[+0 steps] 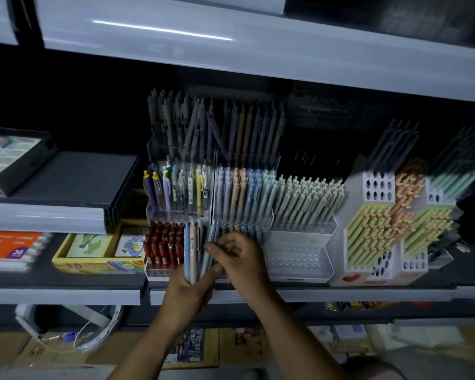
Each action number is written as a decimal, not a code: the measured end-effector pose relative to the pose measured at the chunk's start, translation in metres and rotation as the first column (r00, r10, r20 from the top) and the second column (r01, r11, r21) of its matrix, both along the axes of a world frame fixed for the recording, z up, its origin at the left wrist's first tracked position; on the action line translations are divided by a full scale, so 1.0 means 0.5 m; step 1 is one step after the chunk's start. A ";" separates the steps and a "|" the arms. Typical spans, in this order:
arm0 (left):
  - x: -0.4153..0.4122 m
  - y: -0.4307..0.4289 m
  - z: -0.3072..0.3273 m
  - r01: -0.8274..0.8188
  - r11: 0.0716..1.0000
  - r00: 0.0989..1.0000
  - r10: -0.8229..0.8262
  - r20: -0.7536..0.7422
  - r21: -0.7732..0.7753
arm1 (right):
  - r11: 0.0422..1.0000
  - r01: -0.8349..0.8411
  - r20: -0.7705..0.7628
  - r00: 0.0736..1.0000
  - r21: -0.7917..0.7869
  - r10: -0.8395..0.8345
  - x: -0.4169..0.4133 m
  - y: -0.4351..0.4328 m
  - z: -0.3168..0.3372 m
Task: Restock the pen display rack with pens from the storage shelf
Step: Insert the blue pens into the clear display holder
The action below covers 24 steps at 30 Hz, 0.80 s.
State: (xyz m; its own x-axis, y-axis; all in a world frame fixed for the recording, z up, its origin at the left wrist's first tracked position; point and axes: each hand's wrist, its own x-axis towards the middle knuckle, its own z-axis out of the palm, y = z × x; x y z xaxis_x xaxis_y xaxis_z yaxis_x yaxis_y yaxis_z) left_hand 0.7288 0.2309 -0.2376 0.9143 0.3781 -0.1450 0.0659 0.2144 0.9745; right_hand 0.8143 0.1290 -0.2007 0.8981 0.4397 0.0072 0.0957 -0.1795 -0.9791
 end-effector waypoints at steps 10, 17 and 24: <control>-0.007 -0.002 0.000 -0.035 0.999 0.999 0.035 0.010 0.009 | 0.997 -0.052 -0.052 0.997 0.063 0.055 -0.006 -0.011 -0.006; -0.005 -0.004 -0.014 0.007 1.000 1.000 -0.007 -0.009 -0.015 | 0.998 0.034 -0.074 0.997 0.055 -0.030 -0.001 -0.024 -0.015; 0.004 -0.006 -0.016 0.039 0.992 0.998 -0.044 -0.036 -0.118 | 0.903 0.339 -0.158 0.939 0.264 -0.306 0.042 -0.069 -0.010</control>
